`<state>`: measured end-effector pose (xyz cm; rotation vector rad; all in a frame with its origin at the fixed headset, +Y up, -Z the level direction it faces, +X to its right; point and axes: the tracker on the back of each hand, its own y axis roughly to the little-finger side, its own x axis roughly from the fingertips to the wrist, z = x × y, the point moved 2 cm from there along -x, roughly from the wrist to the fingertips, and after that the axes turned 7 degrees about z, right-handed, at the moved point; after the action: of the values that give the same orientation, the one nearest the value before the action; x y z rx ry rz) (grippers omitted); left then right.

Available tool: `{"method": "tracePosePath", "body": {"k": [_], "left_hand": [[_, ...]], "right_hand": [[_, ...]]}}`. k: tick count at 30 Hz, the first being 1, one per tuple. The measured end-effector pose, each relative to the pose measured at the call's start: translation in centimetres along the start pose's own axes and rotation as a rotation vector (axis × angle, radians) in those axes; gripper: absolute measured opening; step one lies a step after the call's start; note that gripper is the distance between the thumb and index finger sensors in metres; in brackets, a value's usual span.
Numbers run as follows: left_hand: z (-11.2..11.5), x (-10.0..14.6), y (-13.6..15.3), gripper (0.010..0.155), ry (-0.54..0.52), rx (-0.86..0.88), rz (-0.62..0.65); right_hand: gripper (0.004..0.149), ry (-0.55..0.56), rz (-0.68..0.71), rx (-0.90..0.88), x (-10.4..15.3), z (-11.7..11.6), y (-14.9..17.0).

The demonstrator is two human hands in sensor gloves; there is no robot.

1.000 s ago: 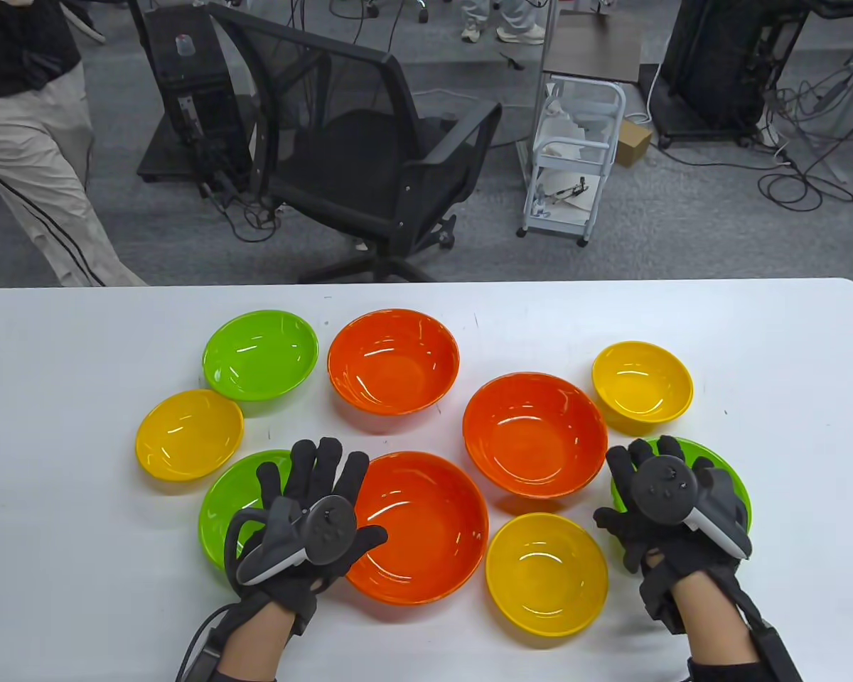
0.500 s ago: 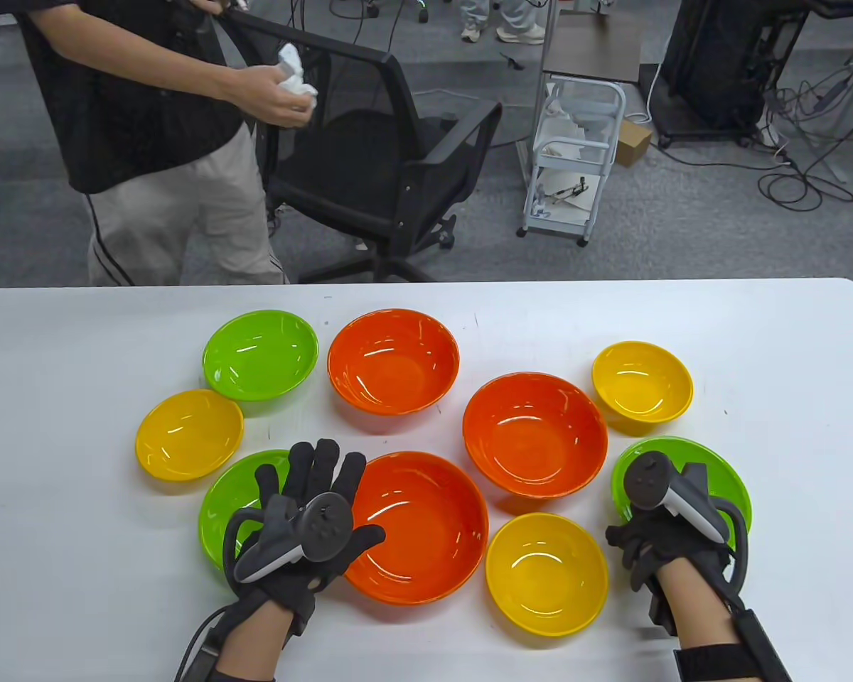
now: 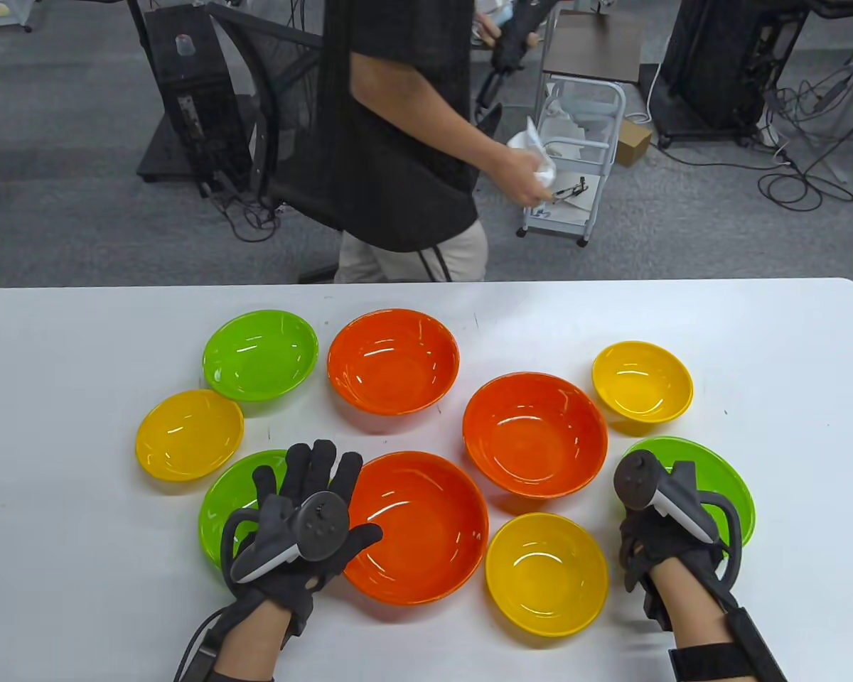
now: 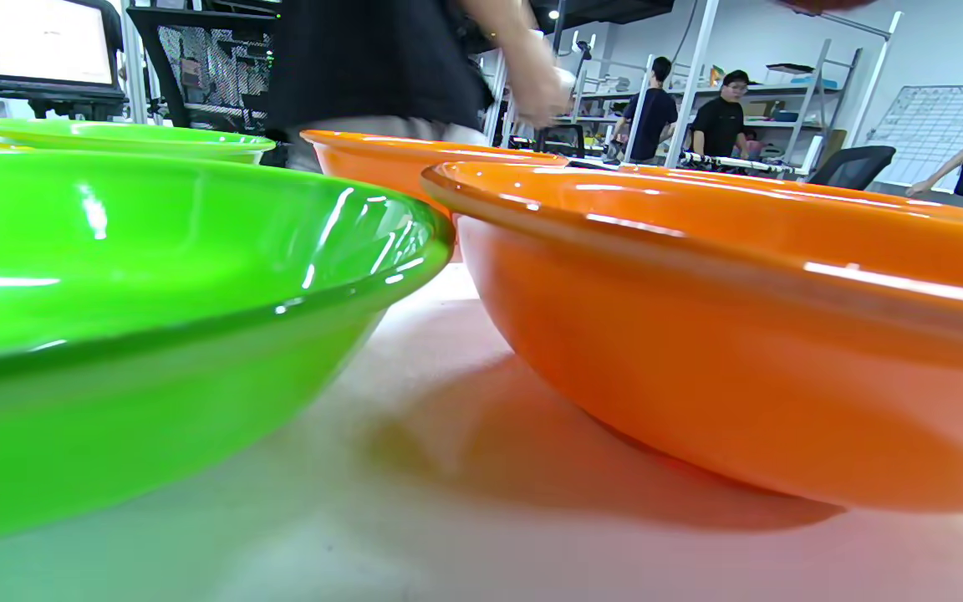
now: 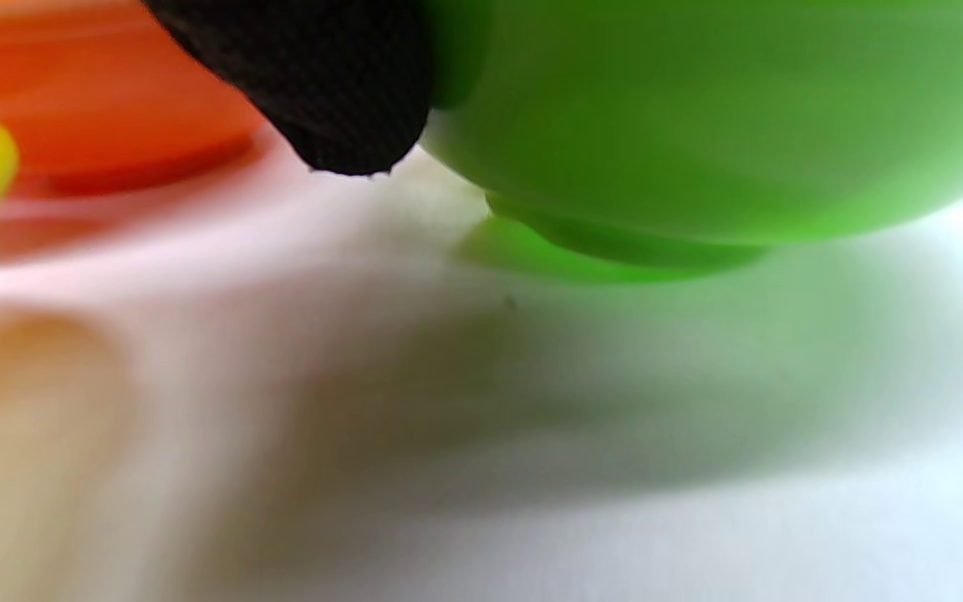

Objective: Nest bowls by size, largest on bottom, smallest on top

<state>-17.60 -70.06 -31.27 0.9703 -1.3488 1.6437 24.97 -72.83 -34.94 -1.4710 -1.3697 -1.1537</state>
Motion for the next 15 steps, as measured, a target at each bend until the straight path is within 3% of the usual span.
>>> {"method": "tracePosePath", "body": {"k": [15], "left_hand": [[-0.1,0.1,1.1,0.091,-0.008,0.041,-0.025]], "right_hand": [[0.042,0.269,0.071,-0.010,2.7,4.5,-0.4]]}}
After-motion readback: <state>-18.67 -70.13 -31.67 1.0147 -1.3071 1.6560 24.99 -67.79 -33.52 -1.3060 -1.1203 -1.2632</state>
